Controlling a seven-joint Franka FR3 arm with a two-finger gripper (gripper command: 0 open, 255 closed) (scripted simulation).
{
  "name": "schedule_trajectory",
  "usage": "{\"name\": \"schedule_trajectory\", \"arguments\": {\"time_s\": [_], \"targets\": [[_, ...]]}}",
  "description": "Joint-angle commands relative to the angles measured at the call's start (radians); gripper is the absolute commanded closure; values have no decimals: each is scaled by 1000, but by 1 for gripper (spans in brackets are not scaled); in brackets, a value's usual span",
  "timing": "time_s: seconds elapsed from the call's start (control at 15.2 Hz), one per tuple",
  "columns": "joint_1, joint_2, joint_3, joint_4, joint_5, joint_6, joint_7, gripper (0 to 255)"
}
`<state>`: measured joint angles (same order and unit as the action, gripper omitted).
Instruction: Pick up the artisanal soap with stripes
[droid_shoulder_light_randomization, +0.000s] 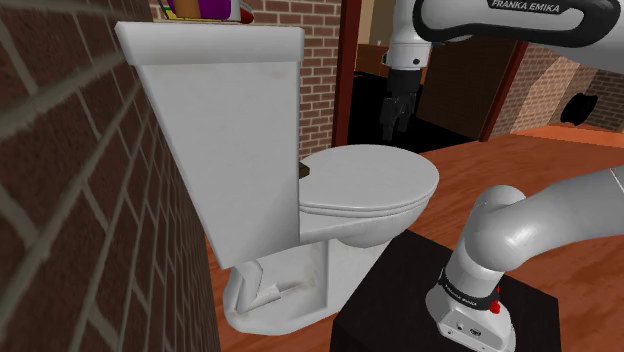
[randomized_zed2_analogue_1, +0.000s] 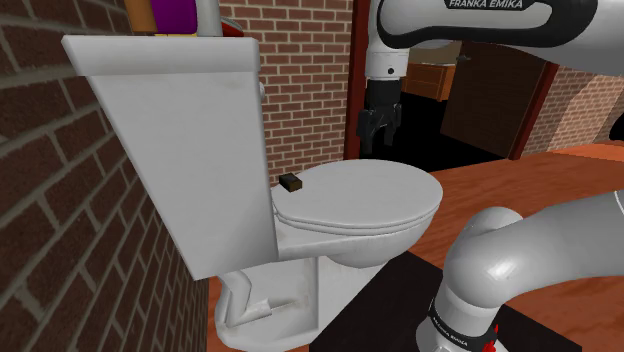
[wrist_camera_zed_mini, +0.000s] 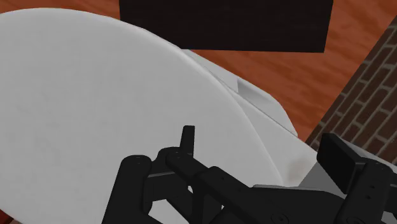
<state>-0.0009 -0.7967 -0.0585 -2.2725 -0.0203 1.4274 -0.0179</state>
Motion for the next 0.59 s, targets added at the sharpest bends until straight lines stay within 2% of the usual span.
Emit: {"name": "schedule_trajectory", "arguments": {"time_s": [0.0, 0.53], "targets": [[0, 0, 0, 0, 0, 0, 0, 0], [10, 235, 11, 12, 5, 239, 20, 0]]}}
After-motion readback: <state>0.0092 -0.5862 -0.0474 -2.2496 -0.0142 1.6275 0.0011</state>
